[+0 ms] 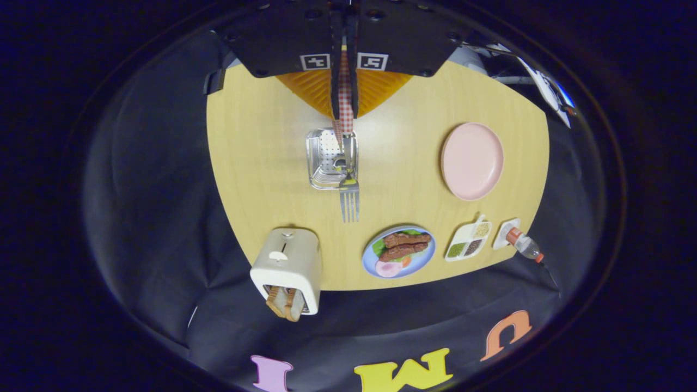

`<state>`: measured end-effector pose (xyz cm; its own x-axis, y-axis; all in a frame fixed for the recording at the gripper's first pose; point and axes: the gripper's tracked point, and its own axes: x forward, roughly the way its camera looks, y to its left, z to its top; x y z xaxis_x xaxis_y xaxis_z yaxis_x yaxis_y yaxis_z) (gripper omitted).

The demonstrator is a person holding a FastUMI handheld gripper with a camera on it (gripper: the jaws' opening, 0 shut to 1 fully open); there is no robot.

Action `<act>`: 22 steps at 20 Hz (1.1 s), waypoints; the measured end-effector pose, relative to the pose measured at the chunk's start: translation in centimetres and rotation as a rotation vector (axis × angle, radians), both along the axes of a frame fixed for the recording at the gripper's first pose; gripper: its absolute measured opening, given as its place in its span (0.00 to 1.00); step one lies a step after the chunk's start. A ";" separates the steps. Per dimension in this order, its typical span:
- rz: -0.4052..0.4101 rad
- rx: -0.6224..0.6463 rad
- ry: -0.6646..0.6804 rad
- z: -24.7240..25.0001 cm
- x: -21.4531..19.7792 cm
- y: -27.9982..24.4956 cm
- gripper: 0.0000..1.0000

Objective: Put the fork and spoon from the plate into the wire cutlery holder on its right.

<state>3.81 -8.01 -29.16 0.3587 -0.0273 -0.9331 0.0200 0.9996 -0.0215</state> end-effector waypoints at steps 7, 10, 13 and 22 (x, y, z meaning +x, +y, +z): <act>-0.049 0.033 0.237 0.6 0.4 -4.1 0.03; -0.040 0.045 0.318 0.1 0.4 -4.4 0.03; 0.002 0.058 0.415 -0.6 -0.1 -3.9 0.03; 0.017 0.072 0.604 -2.7 1.1 -2.5 0.04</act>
<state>4.90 -10.48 -31.84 -0.2352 0.0442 -0.9709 0.0091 0.9990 0.0433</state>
